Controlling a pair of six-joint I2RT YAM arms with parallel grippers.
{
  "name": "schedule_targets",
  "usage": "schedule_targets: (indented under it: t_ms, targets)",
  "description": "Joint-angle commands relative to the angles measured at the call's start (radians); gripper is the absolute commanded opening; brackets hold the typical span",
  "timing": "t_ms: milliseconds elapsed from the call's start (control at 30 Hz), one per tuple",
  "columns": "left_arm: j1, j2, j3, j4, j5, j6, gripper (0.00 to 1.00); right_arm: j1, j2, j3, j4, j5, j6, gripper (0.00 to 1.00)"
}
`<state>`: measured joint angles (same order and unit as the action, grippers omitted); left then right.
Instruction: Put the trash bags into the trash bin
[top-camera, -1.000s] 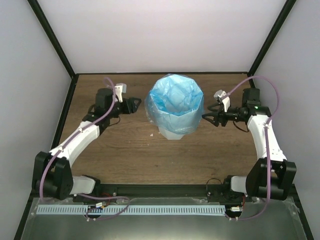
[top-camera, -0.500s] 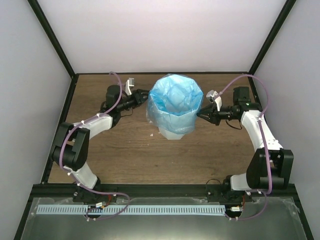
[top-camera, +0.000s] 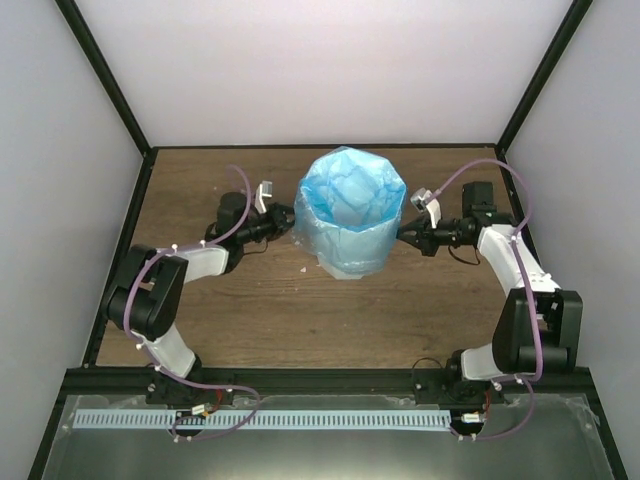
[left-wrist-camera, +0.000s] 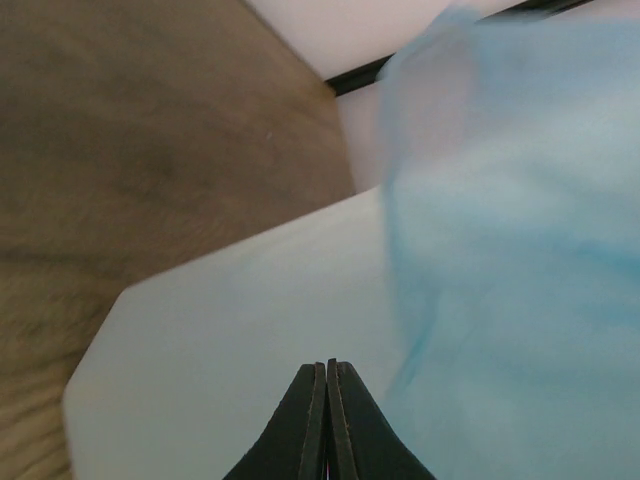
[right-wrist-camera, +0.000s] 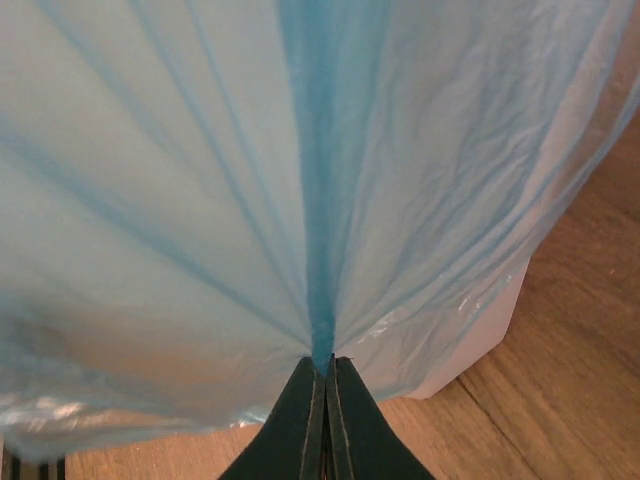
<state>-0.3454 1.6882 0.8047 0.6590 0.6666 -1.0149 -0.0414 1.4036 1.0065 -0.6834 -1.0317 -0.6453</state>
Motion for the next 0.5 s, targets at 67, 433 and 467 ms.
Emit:
schedule_targets:
  t_ms: [67, 433, 467]
  targets:
    - [-0.007, -0.002, -0.063, -0.011, -0.007, 0.066, 0.04, 0.009, 0.005, -0.016, 0.034, 0.019, 0.024, 0.01]
    - [0.02, -0.148, -0.038, -0.328, -0.111, 0.206, 0.07, -0.014, -0.14, 0.003, -0.01, 0.041, 0.034, 0.6]
    - [0.024, -0.171, -0.023, -0.383, -0.136, 0.234, 0.09, -0.022, -0.155, 0.006, -0.023, 0.043, 0.03, 0.62]
